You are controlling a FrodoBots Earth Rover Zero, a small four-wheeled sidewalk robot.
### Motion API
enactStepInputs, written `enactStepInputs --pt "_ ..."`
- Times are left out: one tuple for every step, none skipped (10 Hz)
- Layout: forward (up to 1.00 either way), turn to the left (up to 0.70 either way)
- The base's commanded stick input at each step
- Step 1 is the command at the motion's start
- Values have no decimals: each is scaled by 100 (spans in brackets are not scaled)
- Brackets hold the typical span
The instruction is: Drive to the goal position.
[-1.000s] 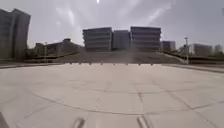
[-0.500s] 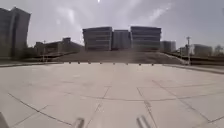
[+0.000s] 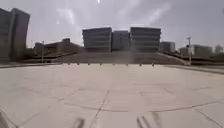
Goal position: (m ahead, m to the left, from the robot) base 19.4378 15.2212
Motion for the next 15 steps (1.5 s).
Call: enactStepInputs --pt "70 27" --pt "70 27" --pt "70 27" --pt "70 0" --pt "70 0" --pt "70 0" --pt "70 0" --pt "70 0" --pt "70 0" --pt "70 0" --pt "70 0" --pt "70 0" --pt "70 0" --pt "70 0" --pt "70 0"
